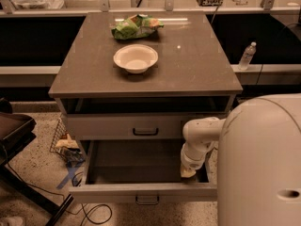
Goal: Open middle drawer
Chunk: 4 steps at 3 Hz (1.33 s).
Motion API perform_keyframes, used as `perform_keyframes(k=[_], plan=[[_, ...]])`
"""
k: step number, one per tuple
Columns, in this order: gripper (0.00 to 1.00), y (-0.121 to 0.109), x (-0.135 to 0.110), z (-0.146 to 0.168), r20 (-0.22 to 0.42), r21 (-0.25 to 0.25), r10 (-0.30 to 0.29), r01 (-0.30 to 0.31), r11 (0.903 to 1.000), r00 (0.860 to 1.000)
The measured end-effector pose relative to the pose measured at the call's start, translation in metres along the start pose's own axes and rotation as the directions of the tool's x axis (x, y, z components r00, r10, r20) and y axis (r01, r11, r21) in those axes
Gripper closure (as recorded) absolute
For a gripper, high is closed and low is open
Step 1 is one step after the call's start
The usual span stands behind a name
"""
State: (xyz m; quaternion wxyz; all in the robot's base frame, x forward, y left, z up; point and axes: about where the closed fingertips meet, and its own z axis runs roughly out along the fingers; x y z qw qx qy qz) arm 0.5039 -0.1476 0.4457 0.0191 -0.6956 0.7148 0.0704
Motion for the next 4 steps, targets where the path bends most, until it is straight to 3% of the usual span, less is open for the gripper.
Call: perform_keyframes(k=[1, 2, 3, 4], plan=[[1.0, 0.0, -0.004, 0.04, 0.086, -0.05, -0.011, 0.016, 0.9986, 0.996], [1.0, 0.019, -0.006, 0.044, 0.105, -0.082, 0.001, 0.008, 0.9966, 0.994], [1.0, 0.047, -0.028, 0.025, 0.104, -0.073, 0.026, -0.018, 0.9972, 0.994], [1.0, 0.107, -0.042, 0.008, 0.07, -0.134, 0.06, -0.05, 0.9897, 0.996]])
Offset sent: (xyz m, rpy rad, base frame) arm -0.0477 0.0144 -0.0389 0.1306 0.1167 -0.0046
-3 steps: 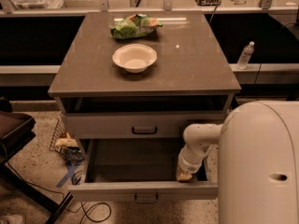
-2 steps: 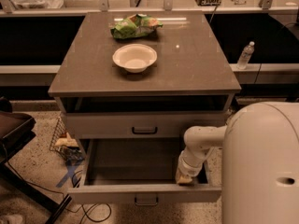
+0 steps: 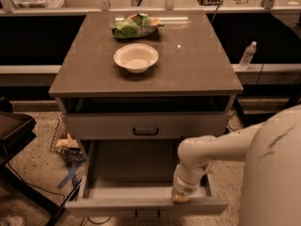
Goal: Open middle drawer
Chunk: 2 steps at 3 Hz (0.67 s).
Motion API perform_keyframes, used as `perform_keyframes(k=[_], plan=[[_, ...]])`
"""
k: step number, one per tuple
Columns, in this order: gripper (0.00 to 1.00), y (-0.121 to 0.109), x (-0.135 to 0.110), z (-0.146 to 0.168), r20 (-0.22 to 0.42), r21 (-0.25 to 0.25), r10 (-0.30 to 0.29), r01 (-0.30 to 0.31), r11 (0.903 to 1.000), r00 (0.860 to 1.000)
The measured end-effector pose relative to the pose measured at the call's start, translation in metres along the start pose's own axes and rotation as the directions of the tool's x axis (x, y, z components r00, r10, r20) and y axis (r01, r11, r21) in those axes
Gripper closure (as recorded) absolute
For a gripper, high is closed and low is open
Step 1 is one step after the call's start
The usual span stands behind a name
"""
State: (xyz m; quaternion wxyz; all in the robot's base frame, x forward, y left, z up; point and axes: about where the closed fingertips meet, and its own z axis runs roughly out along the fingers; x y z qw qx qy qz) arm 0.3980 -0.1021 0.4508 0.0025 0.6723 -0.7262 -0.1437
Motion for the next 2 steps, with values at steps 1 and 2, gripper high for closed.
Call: perform_keyframes(k=[1, 2], plan=[[1.0, 0.005, -0.001, 0.0, -0.002, -0.01, -0.003, 0.003, 0.9999, 1.0], [1.0, 0.057, -0.01, 0.0, -0.017, -0.098, -0.032, 0.03, 0.9947, 0.999]])
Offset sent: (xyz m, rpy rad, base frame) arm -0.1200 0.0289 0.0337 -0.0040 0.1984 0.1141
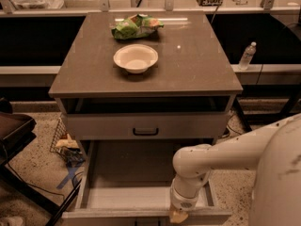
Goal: Open middle drawer
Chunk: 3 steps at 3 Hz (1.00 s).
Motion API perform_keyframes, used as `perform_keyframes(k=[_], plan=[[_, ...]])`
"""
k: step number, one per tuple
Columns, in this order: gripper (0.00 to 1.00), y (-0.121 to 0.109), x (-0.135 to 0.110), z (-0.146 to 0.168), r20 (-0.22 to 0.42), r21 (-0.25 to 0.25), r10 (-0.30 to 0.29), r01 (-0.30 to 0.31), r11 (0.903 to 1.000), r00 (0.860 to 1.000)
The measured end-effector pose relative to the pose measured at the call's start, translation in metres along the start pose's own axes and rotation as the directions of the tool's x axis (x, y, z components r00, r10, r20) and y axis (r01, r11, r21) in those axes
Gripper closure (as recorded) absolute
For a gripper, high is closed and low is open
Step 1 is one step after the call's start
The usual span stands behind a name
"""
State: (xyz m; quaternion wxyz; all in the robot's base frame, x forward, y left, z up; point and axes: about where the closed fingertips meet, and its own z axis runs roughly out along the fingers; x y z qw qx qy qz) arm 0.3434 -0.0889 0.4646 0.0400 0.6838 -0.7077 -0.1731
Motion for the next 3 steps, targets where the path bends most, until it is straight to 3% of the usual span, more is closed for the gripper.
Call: perform_keyframes(k=[2, 3], plan=[[0.51, 0.006, 0.0, 0.002, -0.004, -0.01, -0.004, 0.004, 0.9999, 1.0], [0.51, -0.004, -0.002, -0.013, -0.04, 0.042, -0.022, 0.023, 0.9989, 0.999]])
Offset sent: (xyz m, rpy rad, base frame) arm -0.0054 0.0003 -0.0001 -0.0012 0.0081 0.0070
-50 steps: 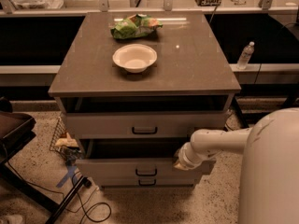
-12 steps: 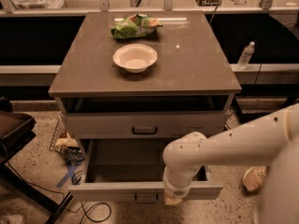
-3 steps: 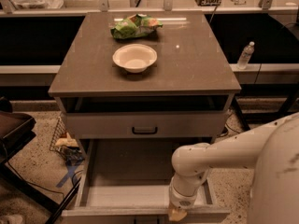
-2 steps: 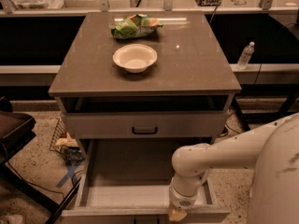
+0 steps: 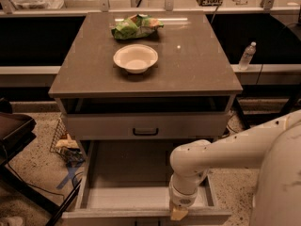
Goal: Open middle drawer
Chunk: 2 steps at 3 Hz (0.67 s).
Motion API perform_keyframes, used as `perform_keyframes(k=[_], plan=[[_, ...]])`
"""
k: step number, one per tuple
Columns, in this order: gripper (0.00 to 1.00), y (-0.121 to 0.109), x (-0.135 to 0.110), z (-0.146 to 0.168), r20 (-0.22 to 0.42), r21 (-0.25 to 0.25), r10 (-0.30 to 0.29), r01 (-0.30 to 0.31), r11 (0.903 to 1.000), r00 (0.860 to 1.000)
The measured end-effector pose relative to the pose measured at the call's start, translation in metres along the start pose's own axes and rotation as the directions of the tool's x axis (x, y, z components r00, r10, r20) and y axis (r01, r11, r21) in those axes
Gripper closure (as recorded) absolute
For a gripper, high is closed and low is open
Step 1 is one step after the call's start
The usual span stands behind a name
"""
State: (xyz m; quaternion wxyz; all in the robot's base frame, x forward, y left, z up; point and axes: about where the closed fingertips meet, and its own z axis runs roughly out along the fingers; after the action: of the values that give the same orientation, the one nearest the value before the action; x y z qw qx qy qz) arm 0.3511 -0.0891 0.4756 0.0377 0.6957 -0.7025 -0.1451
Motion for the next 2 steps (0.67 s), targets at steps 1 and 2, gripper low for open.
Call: perform_keyframes(k=[1, 2], plan=[[0.74, -0.022, -0.003, -0.034, -0.092, 0.057, -0.023, 0.029, 0.9979, 0.995], [1.0, -0.045, -0.002, -0.057, -0.164, 0.06, -0.052, 0.063, 0.9962, 0.985]])
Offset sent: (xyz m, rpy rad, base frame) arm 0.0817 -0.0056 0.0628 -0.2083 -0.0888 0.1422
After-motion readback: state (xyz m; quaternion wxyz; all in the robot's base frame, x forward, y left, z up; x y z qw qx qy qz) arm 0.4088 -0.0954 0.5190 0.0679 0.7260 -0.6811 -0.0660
